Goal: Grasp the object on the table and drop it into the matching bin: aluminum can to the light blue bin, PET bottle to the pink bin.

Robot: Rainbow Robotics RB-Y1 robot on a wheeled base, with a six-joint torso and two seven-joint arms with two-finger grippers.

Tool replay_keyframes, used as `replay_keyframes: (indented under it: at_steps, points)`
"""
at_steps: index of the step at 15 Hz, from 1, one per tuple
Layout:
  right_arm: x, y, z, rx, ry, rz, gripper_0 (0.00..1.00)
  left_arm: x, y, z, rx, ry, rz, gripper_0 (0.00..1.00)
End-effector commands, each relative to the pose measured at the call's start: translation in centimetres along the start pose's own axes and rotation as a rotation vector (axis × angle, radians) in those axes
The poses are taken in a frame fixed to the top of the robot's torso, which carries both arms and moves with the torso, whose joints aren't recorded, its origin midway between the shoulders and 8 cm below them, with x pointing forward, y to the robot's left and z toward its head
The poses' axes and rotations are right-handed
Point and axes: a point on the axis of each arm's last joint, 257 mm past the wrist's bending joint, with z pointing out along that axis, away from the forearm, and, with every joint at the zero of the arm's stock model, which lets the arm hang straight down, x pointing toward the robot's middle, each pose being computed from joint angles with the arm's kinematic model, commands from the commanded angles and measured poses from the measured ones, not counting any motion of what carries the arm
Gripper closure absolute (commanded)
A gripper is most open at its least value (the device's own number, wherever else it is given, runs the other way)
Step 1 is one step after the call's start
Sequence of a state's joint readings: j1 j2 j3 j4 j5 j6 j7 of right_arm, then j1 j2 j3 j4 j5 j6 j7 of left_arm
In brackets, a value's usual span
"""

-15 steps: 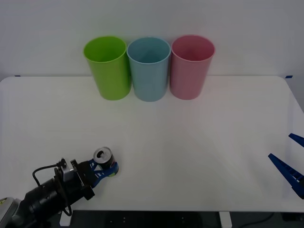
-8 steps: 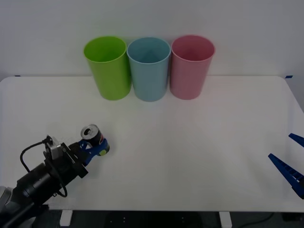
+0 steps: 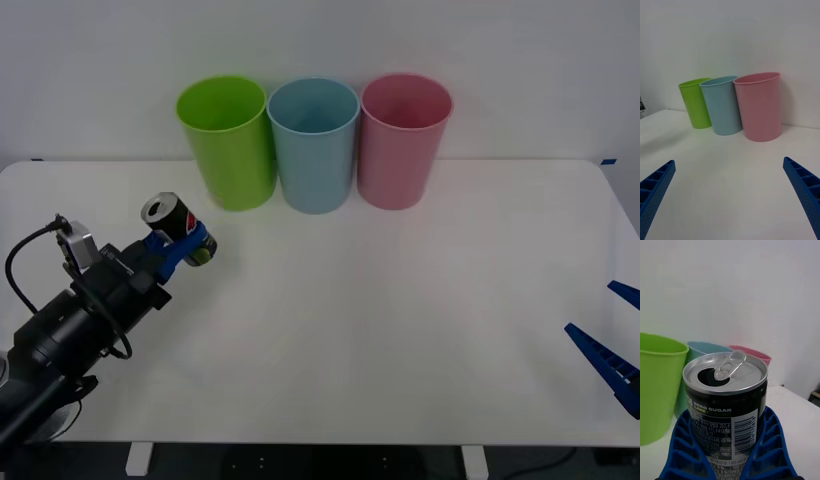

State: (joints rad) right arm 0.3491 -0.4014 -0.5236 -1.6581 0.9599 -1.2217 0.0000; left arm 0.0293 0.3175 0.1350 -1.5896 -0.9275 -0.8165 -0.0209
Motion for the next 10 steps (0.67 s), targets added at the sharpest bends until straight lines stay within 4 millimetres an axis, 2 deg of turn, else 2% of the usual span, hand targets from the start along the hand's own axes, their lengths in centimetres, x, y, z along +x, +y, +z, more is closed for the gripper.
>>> replay_keyframes:
  at_steps: [1, 4, 8, 10]
  points:
    - [0.0, 0.0, 0.0, 0.0, 0.0, 0.0, 0.0, -2.5, 0.2, 2.1, 0.006, -0.042, 0.005, 1.0]
    - [0.0, 0.0, 0.0, 0.0, 0.0, 0.0, 0.0, -5.1, 0.6, 5.3, 0.017, -0.057, -0.027, 1.0]
    - [0.0, 0.0, 0.0, 0.0, 0.0, 0.0, 0.0, -9.0, -0.1, 9.2, 0.057, -0.085, -0.082, 1.0]
    - [0.0, 0.0, 0.0, 0.0, 0.0, 0.0, 0.0, -10.1, -0.3, 10.9, 0.063, -0.078, -0.059, 1.0]
